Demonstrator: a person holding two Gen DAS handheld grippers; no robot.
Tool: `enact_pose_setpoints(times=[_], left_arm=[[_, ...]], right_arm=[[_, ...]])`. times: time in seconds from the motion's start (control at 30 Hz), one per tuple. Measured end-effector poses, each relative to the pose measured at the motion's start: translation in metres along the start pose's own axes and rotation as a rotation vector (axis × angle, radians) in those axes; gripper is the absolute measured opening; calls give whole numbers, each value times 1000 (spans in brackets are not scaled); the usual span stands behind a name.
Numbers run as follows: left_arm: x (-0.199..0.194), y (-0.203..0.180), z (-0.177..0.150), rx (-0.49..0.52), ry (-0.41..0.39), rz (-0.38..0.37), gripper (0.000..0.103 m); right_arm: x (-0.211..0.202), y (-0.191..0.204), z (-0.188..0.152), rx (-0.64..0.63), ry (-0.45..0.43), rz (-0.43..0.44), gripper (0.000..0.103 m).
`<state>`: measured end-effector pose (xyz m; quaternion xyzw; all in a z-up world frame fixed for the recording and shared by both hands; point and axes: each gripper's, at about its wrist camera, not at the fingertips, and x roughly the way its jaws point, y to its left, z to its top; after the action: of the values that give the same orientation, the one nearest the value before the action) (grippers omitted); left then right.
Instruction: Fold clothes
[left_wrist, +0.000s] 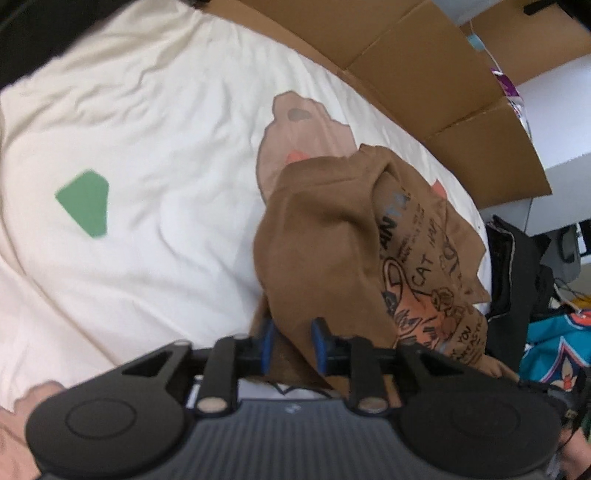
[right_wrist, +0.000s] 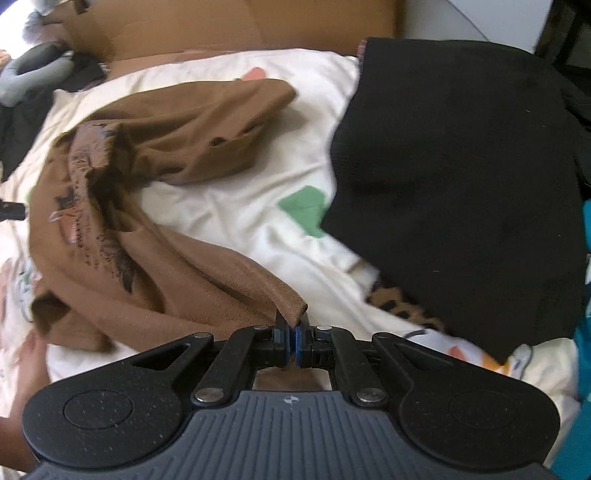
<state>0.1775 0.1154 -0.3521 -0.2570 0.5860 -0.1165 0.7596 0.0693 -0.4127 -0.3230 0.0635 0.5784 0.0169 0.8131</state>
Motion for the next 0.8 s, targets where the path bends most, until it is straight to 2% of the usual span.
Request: enact_pose_setpoints(times=[0.17, 0.2, 0.23, 0.27, 0.3, 0.37, 0.57, 0.8], left_arm=[[18, -3, 5, -11, -19, -39, 34], [22, -3, 7, -20, -22, -44, 31], [23, -4, 8, -28, -24, -50, 22], [22, -5, 9, -28, -32, -69, 4], [19, -8, 10, -33, -40, -93, 2], [11, -16, 15, -38, -56, -126, 2], [-12, -73, 40, 93, -88, -194, 2], [7, -148, 61, 247, -58, -292, 2]], right_arm=[[8, -1, -5, 4, 14, -4, 0], [9, -1, -6, 4, 16, -2, 0], [9, -1, -8, 5, 17, 1, 0], [9, -1, -8, 8, 16, 5, 0], [8, -1, -9, 12, 14, 9, 0], [7, -1, -9, 17, 11, 17, 0], [7, 0, -8, 35, 0, 38, 0], [5, -2, -14, 58, -7, 56, 0]])
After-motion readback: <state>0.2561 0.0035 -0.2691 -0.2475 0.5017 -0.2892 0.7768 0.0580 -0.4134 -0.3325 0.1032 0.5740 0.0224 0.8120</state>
